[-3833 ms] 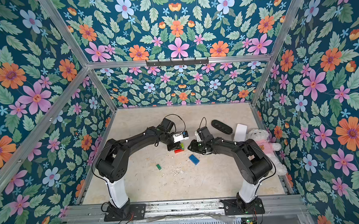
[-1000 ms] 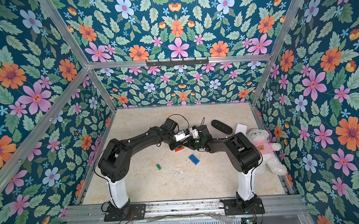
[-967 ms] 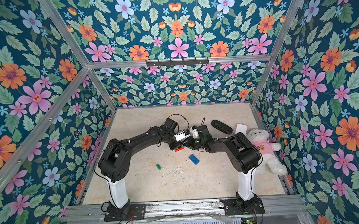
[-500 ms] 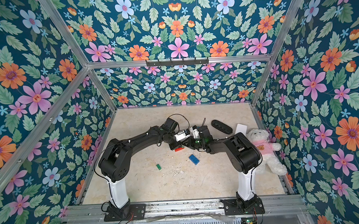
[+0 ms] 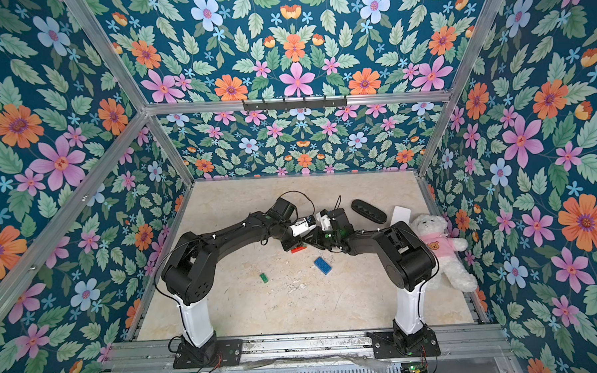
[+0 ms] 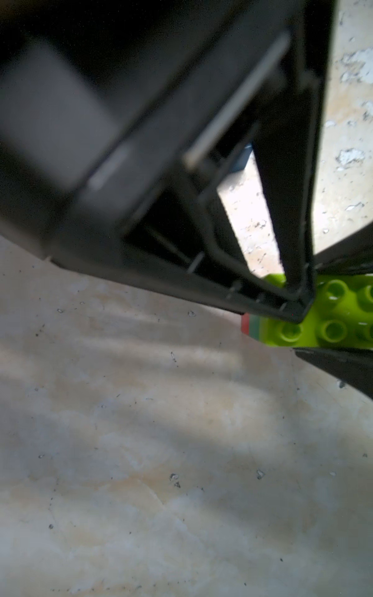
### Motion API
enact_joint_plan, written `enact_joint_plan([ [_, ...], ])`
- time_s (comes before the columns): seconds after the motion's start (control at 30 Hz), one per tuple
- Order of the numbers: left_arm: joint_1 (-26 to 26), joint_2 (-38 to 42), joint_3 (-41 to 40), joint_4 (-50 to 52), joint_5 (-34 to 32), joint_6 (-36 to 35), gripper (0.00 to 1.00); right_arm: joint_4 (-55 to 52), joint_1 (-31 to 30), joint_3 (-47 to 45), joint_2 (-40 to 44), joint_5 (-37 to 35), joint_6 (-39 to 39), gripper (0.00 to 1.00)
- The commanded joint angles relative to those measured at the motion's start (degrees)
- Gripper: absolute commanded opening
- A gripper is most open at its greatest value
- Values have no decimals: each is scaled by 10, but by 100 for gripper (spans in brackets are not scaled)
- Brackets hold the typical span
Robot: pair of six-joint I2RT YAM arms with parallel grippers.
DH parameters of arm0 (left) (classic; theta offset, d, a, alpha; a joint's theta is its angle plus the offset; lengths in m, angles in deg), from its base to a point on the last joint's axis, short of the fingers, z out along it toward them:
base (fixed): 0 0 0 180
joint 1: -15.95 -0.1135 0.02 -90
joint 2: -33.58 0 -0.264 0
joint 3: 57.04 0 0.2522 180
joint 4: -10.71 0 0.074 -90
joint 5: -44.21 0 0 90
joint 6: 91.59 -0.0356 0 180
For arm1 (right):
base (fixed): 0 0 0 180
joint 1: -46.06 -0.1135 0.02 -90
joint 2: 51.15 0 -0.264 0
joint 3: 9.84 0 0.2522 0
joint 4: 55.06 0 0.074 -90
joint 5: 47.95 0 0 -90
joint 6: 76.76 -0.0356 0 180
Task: Assemble the number 5 with lego
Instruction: Assemble the lego brick with the lego brick.
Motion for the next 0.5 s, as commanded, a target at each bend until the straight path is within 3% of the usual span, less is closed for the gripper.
enact_joint_plan([
  [0.0,-1,8,0,12,-18,-6,24,-54,0,3,3,-21,3,28],
  [0.47,-1,15,1,6,-16,-7,31,-55,-3,8,1,-22,2,27],
])
